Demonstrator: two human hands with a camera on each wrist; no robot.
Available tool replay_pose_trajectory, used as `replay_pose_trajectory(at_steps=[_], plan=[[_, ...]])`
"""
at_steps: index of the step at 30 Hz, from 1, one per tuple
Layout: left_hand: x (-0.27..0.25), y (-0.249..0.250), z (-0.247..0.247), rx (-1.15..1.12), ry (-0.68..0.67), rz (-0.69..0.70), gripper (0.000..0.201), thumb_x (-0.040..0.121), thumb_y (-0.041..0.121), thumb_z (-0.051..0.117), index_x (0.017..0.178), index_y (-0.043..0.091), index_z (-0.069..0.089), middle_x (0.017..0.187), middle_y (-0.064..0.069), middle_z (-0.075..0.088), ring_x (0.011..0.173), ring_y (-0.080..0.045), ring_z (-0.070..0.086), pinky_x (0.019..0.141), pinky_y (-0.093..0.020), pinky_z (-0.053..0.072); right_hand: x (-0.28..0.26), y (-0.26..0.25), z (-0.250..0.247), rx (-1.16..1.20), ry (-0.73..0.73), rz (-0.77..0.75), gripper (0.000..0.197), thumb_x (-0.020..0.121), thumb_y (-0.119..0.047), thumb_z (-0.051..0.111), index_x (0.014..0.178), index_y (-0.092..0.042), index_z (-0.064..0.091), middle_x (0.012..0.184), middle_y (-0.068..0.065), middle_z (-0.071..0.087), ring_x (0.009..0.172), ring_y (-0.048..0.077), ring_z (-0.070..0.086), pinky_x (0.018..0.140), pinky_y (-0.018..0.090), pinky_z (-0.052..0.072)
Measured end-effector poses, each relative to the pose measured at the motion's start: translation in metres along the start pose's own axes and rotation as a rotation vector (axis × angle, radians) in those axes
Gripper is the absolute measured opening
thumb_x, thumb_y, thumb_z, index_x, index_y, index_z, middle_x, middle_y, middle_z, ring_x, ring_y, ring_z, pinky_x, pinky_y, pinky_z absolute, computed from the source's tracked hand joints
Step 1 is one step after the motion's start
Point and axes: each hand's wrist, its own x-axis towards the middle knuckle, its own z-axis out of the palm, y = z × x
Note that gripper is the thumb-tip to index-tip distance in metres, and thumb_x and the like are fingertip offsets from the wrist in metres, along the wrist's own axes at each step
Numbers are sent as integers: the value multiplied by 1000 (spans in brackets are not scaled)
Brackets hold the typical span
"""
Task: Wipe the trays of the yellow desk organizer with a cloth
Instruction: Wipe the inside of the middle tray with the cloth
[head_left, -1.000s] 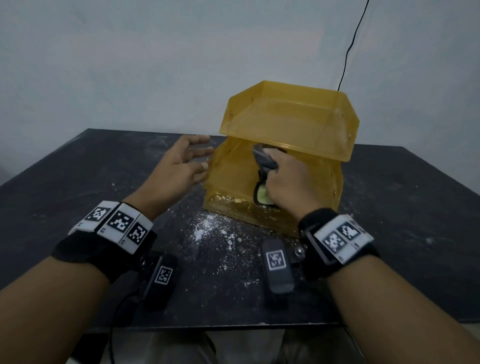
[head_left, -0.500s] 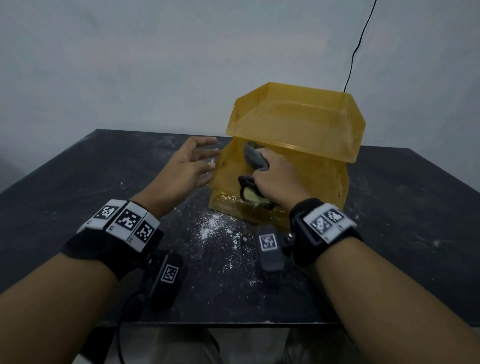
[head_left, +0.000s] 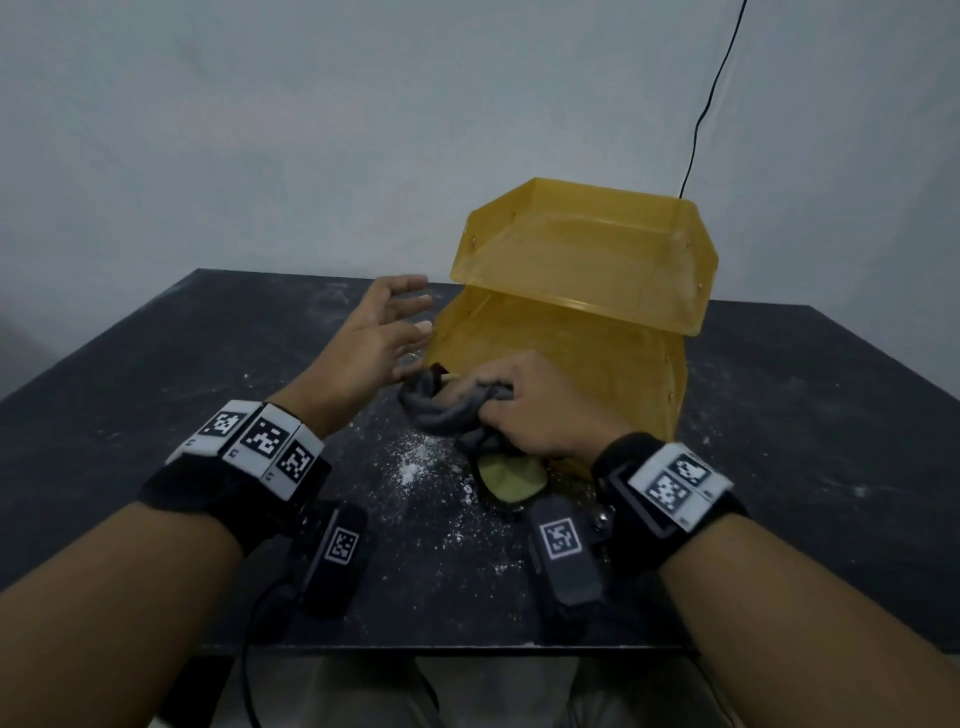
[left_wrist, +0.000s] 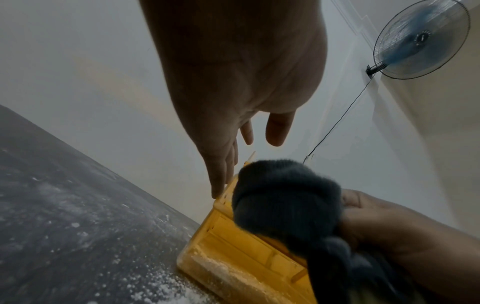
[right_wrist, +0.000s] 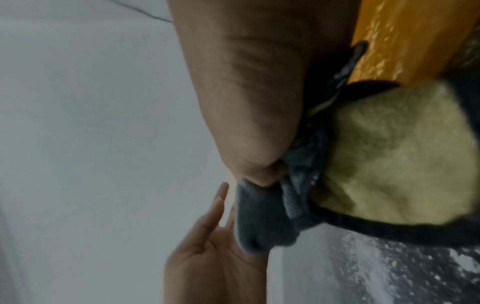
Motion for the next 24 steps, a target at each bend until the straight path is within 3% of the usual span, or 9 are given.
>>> replay_pose_trajectory(at_steps=[3,5,6,8,13,17,19,21,24], plan=[[-5,-2,3,45,-6,25,42,99,12,51,137,29,43,143,4,47,127,-16,51,100,-42,46,-16,8,-8,135,344,118,42,93,7,53,100,-29,74,98,-8,71,84,8,70,67,24,59],[-7,-5,4,91,-12,44,44,99,16,53,138,30,42,145,4,44,128,-14,49,102,-40,46,-28,16,-16,-135,579,197,34,94,3,48,99,-25,67,101,-8,63,89,13,61,61,18,43],[-8,-6,5,108,-18,50,44,99,17,54,138,31,42,145,5,43,129,-15,48,100,-38,46,-34,21,-19,-278,626,236,26,93,2,47,92,-21,60,100,-3,59,89,19,56,60,24,36],[-7,-8,7,126,-23,57,45,99,18,54,139,32,41,147,6,41,130,-16,47,95,-35,45,-39,29,-21,-405,580,296,14,93,-5,45,87,-17,49,98,3,52,90,25,49,68,32,30],[-5,-8,14,135,-32,56,44,98,20,55,138,32,42,145,6,42,133,-17,45,95,-35,46,-25,18,-4,-339,316,229,15,96,-12,46,99,-17,60,98,-5,54,95,21,52,66,28,34],[-7,-5,16,124,-28,49,40,98,20,54,135,34,44,146,6,42,133,-16,45,99,-40,45,-13,-2,28,-478,186,22,35,88,-13,63,123,-17,60,129,2,59,115,25,54,81,30,39],[-9,-3,16,134,-22,37,40,99,22,54,135,34,44,147,6,41,133,-16,45,104,-44,41,-16,-6,27,-407,136,-59,34,84,-4,62,115,-17,67,118,4,66,105,27,59,73,29,35],[-11,-2,18,122,-16,30,40,99,21,53,137,31,44,147,5,41,129,-13,47,103,-41,42,-24,-6,16,-236,74,-91,40,81,4,58,106,-23,75,104,0,73,95,21,64,70,26,42],[-14,-1,23,124,-12,28,42,98,22,54,139,28,43,144,7,44,119,-3,50,89,-25,45,-40,-3,-2,-105,290,25,43,86,6,58,107,-27,74,102,-8,69,87,9,61,61,12,44]])
